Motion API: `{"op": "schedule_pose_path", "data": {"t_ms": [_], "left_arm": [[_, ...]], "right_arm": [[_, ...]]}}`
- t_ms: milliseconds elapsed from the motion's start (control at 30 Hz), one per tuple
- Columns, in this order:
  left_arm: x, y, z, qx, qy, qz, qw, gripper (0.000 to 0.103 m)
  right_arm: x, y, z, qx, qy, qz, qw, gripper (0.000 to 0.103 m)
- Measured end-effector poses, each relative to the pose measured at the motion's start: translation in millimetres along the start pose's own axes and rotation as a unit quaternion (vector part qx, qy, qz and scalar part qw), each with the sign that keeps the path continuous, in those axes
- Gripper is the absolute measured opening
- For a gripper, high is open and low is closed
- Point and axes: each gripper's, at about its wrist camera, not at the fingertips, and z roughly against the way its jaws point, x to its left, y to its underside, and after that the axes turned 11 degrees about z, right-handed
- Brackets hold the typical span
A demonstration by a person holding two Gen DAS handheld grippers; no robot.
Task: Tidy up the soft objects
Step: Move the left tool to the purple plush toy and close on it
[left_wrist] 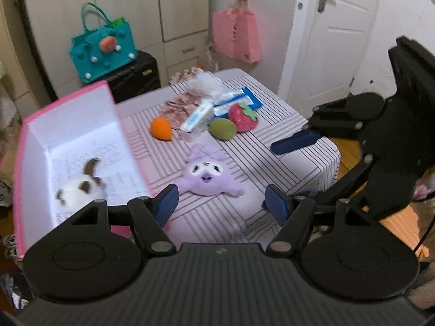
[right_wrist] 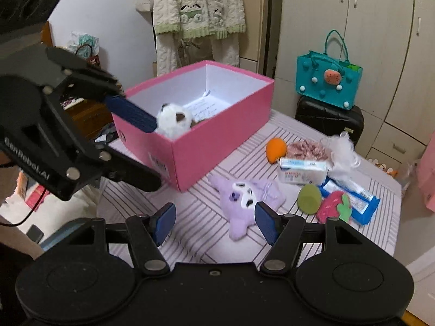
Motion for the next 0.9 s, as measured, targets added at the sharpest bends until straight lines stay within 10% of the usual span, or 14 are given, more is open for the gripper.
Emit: {"op": "schedule_pose_path", "data": {"t_ms": [733,900], "left_arm": [[-0.2,-29.9,-119.1,0.062,-0.037,-0.027,0.997,0.066],[4.1,-31.9,-132.6,0.071,-0.051,-0.013,0.9961,0.066]], "right_arm": [[-29.7,63.8,-107.9,-0.037,0.004,-0.037,0.999,0.067],[-33.8,68.7,-115.2,-0.05,0.01,-0.038,0.998,0.028]]}}
